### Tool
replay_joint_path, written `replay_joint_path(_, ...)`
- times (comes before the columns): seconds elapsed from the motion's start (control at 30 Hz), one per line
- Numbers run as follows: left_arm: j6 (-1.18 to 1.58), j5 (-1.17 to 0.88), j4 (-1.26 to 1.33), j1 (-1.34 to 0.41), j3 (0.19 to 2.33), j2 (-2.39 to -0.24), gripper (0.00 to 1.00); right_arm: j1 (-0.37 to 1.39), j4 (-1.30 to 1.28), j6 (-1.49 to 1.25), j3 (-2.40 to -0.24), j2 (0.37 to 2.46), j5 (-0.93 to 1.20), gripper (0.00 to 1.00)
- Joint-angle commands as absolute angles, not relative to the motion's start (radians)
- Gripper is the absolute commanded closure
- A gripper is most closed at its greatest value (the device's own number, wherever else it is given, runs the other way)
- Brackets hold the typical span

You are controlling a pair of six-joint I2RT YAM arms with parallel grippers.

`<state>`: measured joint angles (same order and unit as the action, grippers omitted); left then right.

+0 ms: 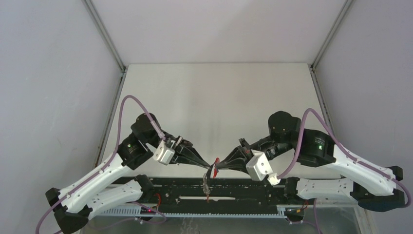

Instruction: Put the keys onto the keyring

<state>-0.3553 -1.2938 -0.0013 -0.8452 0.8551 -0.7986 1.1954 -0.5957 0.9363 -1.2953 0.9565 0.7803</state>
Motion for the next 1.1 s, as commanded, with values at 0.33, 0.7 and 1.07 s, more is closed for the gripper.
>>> replay_joint_path(0.33, -0.390, -1.273, -0.038, -0.858, 0.902, -0.778, 1.00, 1.291, -0.584, 0.986, -1.327, 0.989, 0.596, 1.00)
replay_joint_path(0.7, -0.392, -1.266, -0.039, -0.859, 0.896, -0.764, 1.00, 1.305, -0.602, 0.986, -1.328, 0.995, 0.584, 1.00)
replay_joint_path(1.07, -0.394, -1.257, -0.040, -0.858, 0.894, -0.762, 1.00, 1.309, -0.610, 0.988, -1.328, 1.002, 0.598, 1.00)
